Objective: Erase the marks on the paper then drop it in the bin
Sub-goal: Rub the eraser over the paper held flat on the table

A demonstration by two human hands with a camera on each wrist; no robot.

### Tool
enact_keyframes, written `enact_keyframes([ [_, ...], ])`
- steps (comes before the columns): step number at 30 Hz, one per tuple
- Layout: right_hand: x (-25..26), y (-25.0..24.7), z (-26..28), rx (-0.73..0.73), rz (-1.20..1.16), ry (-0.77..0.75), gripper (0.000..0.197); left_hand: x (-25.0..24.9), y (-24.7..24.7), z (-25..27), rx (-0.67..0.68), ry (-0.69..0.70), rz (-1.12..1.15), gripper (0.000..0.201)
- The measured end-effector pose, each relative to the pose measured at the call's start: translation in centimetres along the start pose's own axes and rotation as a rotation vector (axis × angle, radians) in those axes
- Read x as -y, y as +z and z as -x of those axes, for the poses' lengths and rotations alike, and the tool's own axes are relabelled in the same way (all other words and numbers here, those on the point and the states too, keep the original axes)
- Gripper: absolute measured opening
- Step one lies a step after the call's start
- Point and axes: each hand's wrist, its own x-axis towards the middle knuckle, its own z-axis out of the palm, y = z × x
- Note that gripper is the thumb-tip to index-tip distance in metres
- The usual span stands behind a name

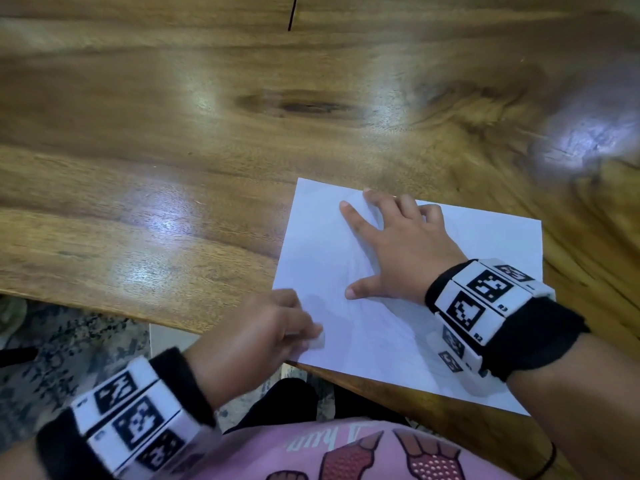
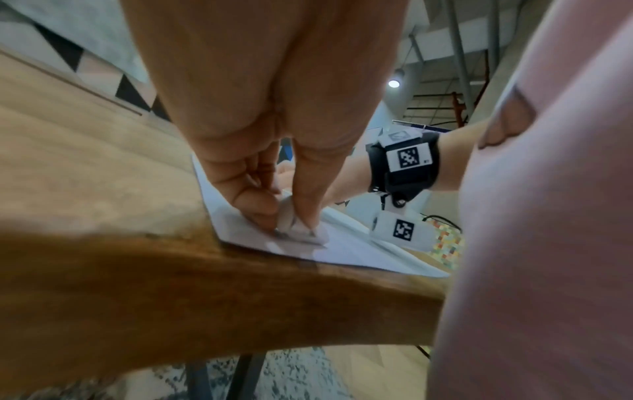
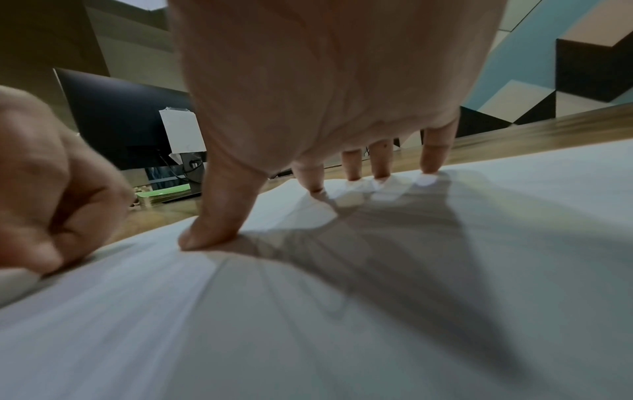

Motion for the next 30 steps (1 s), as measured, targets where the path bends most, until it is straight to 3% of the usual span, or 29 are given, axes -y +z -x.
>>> enact_keyframes([
  [3, 0.0, 0.0, 0.1, 0.002, -0.003, 0.0, 0.111, -0.2, -0.3, -0.3, 0.011, -0.025, 0.042, 0.02],
  [8, 0.0, 0.0, 0.1, 0.003, -0.004, -0.002, 0.111, -0.5, -2.0, -4.8, -0.118, 0.041, -0.054, 0.025],
  [12, 0.0, 0.0, 0.1, 0.003, 0.002, -0.002, 0.111, -0.6, -0.5, -1.9, 0.002, 0.055, -0.043, 0.03],
  [14, 0.0, 0.0, 0.1, 0.002, 0.0, -0.003, 0.111, -0.8, 0.2, -0.2, 0.069, 0.026, 0.002, 0.021],
  [21, 0.0, 0.0, 0.1, -0.008, -0.008, -0.004, 0.11, -0.4, -0.9, -3.5, -0.085, 0.067, -0.036, 0.021],
  [24, 0.0, 0.0, 0.1, -0.003, -0.005, -0.003, 0.111, -0.4, -0.2, -1.7, -0.035, 0.088, -0.023, 0.03],
  [30, 0.0, 0.1, 0.0, -0.006, -0.016, -0.007, 0.111, 0.0, 0.2, -0.3, 0.046, 0.049, 0.022, 0.02],
])
